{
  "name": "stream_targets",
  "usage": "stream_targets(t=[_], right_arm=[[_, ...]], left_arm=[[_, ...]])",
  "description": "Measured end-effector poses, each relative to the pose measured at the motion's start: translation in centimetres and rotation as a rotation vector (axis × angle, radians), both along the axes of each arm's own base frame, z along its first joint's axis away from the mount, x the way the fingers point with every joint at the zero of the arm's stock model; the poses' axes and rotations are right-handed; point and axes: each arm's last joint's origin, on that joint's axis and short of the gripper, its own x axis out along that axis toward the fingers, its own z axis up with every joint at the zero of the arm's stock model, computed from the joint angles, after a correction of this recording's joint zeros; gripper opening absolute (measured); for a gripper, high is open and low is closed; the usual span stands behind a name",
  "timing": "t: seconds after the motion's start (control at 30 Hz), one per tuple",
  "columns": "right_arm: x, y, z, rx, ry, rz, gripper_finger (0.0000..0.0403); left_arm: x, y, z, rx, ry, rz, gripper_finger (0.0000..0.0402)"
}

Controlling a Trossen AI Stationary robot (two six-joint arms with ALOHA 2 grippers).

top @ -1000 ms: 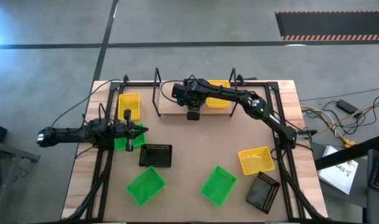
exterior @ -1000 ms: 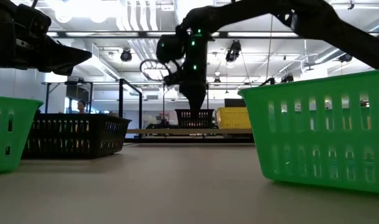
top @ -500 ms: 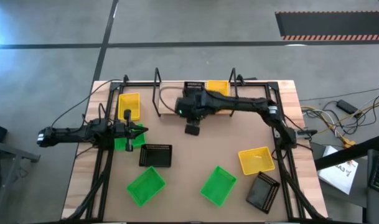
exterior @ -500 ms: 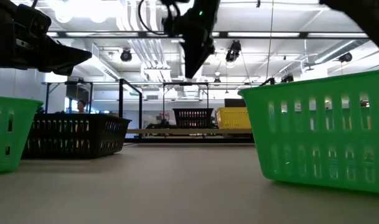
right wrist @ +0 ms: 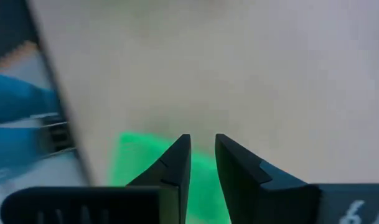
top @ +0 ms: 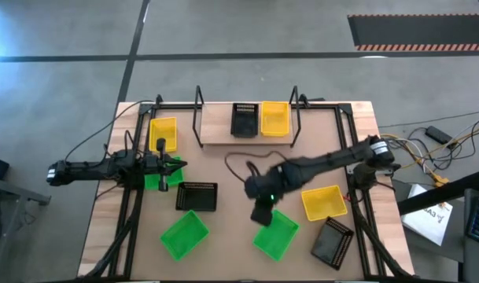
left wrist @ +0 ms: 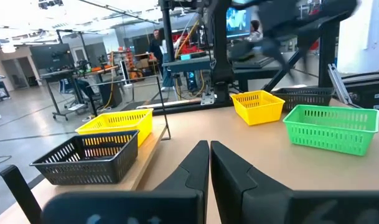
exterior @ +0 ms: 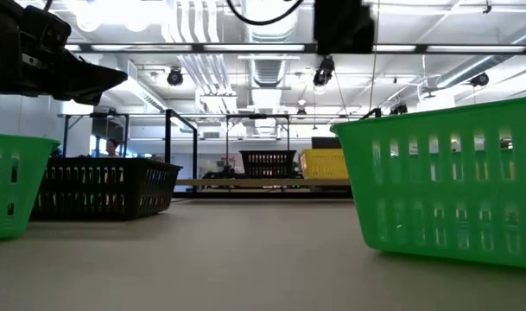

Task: Stack baskets on shelf by color
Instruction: Put the bottom right green basket on the shelf

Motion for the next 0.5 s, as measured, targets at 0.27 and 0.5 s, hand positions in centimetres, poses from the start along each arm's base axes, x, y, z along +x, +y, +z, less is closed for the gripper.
stream_targets(t=[0.27,0.5], right_arm=[[-1.5,7.2,-2.5,0.093,0.117,-0.075,0.0126],[-2.5,11.4,-5.4,0.076,0.191,-0.020,0.0172]], left_arm=[[0.0,0.0,0.0,0.000,0.000,0.000,0.0000],[0.0,0.0,0.0,0.000,0.001,0.000,0.0000]])
